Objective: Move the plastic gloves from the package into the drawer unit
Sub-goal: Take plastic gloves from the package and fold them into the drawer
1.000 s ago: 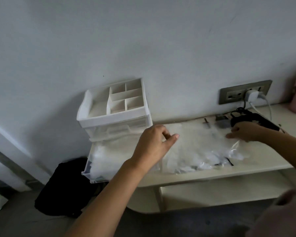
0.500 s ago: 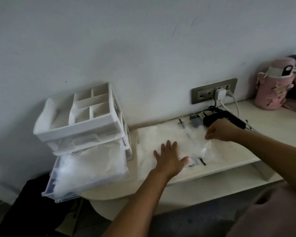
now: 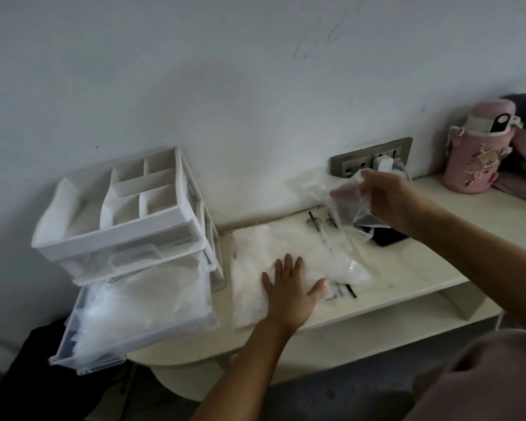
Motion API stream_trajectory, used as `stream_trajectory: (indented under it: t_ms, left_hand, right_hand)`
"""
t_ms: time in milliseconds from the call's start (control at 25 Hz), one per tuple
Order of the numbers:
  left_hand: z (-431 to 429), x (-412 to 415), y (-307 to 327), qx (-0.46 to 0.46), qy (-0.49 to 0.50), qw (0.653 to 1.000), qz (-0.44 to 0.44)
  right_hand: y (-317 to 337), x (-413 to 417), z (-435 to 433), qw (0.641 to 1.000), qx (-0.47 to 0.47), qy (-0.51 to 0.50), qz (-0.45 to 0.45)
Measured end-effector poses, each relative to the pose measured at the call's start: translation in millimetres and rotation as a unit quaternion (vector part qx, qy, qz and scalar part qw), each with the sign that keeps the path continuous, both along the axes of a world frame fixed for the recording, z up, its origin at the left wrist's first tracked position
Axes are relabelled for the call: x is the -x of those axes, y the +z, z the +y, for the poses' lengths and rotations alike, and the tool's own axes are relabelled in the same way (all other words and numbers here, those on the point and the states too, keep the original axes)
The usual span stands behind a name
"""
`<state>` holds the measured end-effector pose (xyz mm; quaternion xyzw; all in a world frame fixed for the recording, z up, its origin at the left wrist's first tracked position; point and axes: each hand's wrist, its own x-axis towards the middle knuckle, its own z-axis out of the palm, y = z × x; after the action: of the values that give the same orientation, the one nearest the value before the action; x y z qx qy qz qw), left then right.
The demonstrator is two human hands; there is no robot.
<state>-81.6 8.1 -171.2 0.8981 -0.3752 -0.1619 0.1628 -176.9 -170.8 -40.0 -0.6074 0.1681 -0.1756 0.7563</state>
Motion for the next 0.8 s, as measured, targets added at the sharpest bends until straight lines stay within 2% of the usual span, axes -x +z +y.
stream_trajectory:
  t_ms: [40, 80, 120, 200, 280, 320, 360, 440, 480, 600, 680, 800]
  left_hand:
    - [-0.3, -0.5, 9.8, 0.052, 0.018, 0.997, 0.061]
    - [-0.8, -4.1, 18.9, 0.139, 0.057, 0.979, 0.138]
    - [0.0, -4.5, 33.5, 0.244, 0.107, 0.939, 0.219]
    - [5.7, -7.2, 62.9, 0.401, 0.179, 0.825, 0.356]
    - [13.9, -16.6, 87.3, 0.447, 0.148, 0.717, 0.515]
    - [19.8, -20.5, 97.9, 0.426, 0.105, 0.686, 0.58]
    - [26.4, -21.3, 108.8, 0.393, 0.057, 0.674, 0.623]
    - [38.0, -21.9, 123.6, 0.36, -0.003, 0.683, 0.635]
    - [43.4, -26.1, 127.4, 0.366, 0.002, 0.697, 0.616]
    - [68.9, -41.4, 140.1, 0.381, 0.008, 0.736, 0.56]
    - [89.7, -47.9, 150.4, 0.348, -0.015, 0.78, 0.52]
    - [112.1, -37.8, 162.9, 0.27, -0.034, 0.879, 0.391]
  right_hand:
    - [3.1, 0.9, 3.0, 0.999, -0.032, 0.018, -0.018]
    - [6.0, 0.9, 6.2, 0.997, -0.054, 0.034, -0.034]
    - [8.7, 0.7, 9.9, 0.996, -0.059, 0.052, -0.034]
    - [14.1, 2.3, 19.6, 0.993, -0.024, 0.118, -0.014]
    - [16.7, 4.4, 27.4, 0.98, 0.074, 0.181, 0.022]
    - [17.3, 6.1, 30.8, 0.969, 0.138, 0.202, 0.044]
    - [18.3, 7.6, 34.0, 0.954, 0.206, 0.21, 0.067]
    - [25.1, 10.2, 43.8, 0.921, 0.324, 0.195, 0.099]
    - [30.5, 11.9, 50.2, 0.911, 0.351, 0.191, 0.103]
    - [41.3, 15.7, 63.2, 0.902, 0.367, 0.207, 0.1]
    - [44.3, 15.3, 70.8, 0.907, 0.359, 0.206, 0.082]
    - [43.6, 8.7, 87.0, 0.921, 0.326, 0.209, 0.048]
